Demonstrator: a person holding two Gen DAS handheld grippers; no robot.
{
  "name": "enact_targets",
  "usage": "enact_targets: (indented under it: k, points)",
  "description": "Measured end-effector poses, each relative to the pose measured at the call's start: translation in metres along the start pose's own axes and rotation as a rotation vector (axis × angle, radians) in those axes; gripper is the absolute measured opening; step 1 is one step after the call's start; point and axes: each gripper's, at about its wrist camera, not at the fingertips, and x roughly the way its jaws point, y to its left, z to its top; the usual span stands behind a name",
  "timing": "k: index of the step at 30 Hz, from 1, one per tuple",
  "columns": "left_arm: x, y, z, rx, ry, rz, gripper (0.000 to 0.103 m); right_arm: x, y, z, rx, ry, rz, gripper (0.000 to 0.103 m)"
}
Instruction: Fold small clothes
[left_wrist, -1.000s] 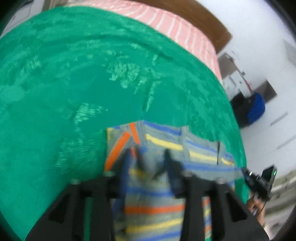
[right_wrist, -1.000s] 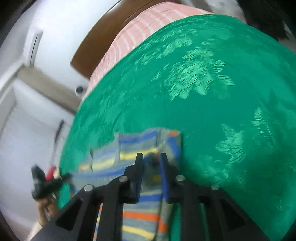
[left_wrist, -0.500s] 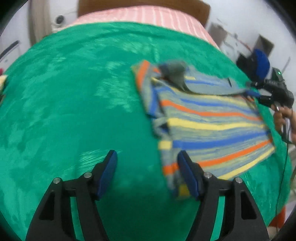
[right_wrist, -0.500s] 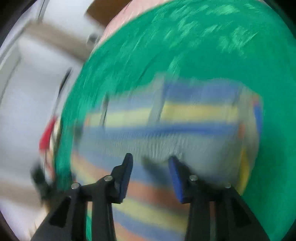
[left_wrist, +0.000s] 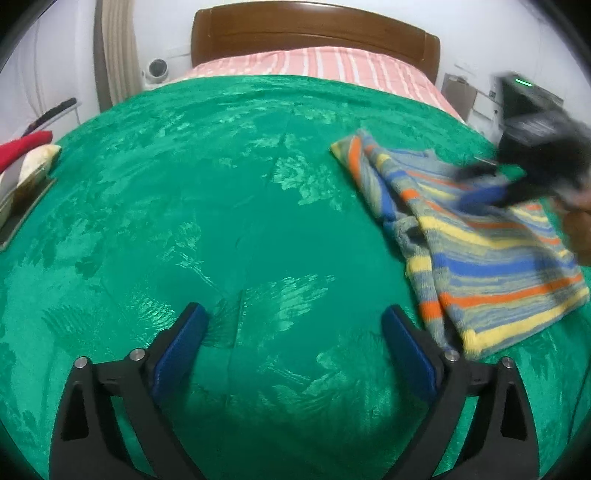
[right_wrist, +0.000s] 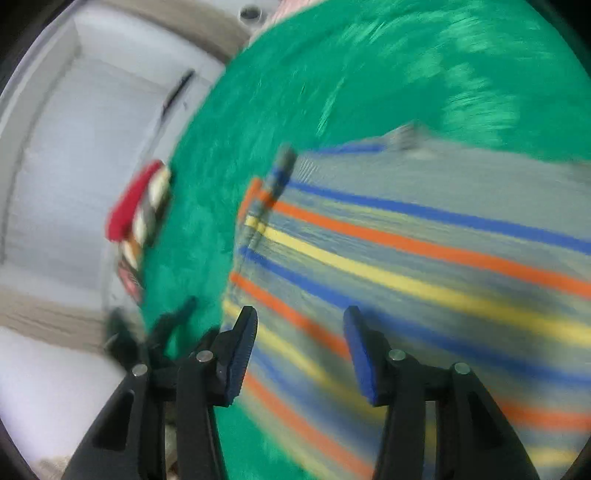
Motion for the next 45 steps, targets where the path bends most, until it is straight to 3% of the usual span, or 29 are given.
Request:
enact_targets:
  k: [4,6,9,12,16,18,21,23,25,28,33,40,42,45]
  points:
    - [-0.001,0.003,0.0,-0.003,-0.002,-0.014,0.099,0.029,0.019,0.04,0.004,-0.225,-0.011,0.049]
    - [0.0,0.005,0.0,-0.007,-0.005,-0.022,0.1,0.02,0.027,0.038,0.038,-0.292,0.08,0.049]
    - [0.001,0.006,-0.001,-0.008,-0.01,-0.028,0.101,0.01,0.041,0.029,0.034,-0.255,0.206,0.049]
    - [0.0,0.003,-0.002,-0.001,-0.012,-0.02,0.101,0.013,0.064,0.006,-0.092,-0.131,0.128,0.051]
    - [0.0,0.002,-0.002,0.0,-0.011,-0.017,0.101,0.049,0.075,-0.018,-0.176,-0.032,0.033,0.052]
    - [0.0,0.002,-0.002,0.002,-0.009,-0.015,0.102,0.059,0.081,-0.025,-0.158,-0.041,0.078,0.054]
    - [0.0,0.002,-0.002,-0.001,-0.01,-0.019,0.102,0.044,0.089,-0.039,-0.119,-0.116,0.218,0.054]
    - [0.0,0.003,-0.002,-0.005,-0.011,-0.023,0.102,0.029,0.093,-0.043,-0.128,-0.155,0.218,0.054]
    - [-0.001,0.003,-0.003,-0.006,-0.012,-0.026,0.102,0.009,0.098,-0.053,-0.166,-0.189,0.164,0.056]
    - [-0.001,0.003,-0.003,-0.007,-0.012,-0.026,0.102,-0.028,0.083,-0.083,-0.249,-0.224,-0.001,0.058]
    - [-0.001,0.003,-0.003,-0.005,-0.01,-0.024,0.102,-0.08,0.025,-0.15,-0.269,-0.253,-0.227,0.058]
    - [0.0,0.003,-0.003,-0.002,-0.003,-0.018,0.102,-0.141,-0.072,-0.251,-0.119,-0.345,-0.391,0.058]
    - [0.0,0.003,-0.003,0.0,0.0,-0.016,0.102,-0.158,-0.087,-0.277,-0.064,-0.401,-0.386,0.058]
    - [0.001,0.002,-0.003,0.003,0.003,-0.01,0.103,-0.172,-0.101,-0.31,-0.006,-0.477,-0.449,0.059]
